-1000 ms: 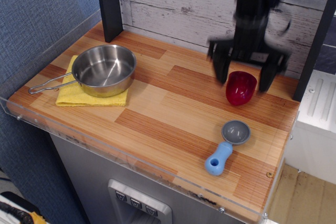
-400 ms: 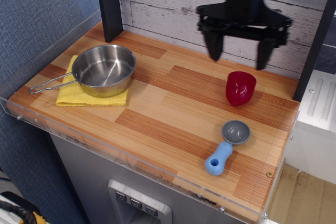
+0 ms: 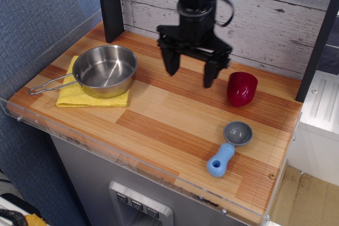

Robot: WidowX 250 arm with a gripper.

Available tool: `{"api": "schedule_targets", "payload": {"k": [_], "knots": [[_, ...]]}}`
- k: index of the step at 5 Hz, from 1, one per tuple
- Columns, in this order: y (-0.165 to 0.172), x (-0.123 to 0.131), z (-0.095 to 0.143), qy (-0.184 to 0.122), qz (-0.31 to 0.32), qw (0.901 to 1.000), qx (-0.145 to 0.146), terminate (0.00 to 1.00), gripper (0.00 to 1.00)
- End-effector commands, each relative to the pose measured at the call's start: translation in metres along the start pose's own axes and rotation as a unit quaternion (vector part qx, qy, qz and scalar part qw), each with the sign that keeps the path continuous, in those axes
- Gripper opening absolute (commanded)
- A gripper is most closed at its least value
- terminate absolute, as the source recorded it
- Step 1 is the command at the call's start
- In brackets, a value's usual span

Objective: Move the metal pot behind the blue spoon.

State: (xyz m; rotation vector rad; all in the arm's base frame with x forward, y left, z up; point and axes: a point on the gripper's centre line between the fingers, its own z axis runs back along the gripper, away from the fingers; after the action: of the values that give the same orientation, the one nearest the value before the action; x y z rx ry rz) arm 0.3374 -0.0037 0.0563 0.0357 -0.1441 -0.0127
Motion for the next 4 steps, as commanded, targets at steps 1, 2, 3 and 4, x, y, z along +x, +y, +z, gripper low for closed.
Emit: {"api": "schedule_targets", "payload": {"k": [1, 2, 3, 4], "knots": [[0.034, -0.004, -0.009, 0.001, -0.018, 0.9998, 0.011, 0.0, 1.0], [0.052, -0.018, -0.007, 0.006, -0.02, 0.9995, 0.024, 0.0, 1.0], [0.061, -0.029, 0.006, -0.011, -0.02, 0.9996, 0.018, 0.0, 1.0], [0.066, -0.035, 0.02, -0.036, -0.02, 0.9992, 0.005, 0.0, 1.0]]}}
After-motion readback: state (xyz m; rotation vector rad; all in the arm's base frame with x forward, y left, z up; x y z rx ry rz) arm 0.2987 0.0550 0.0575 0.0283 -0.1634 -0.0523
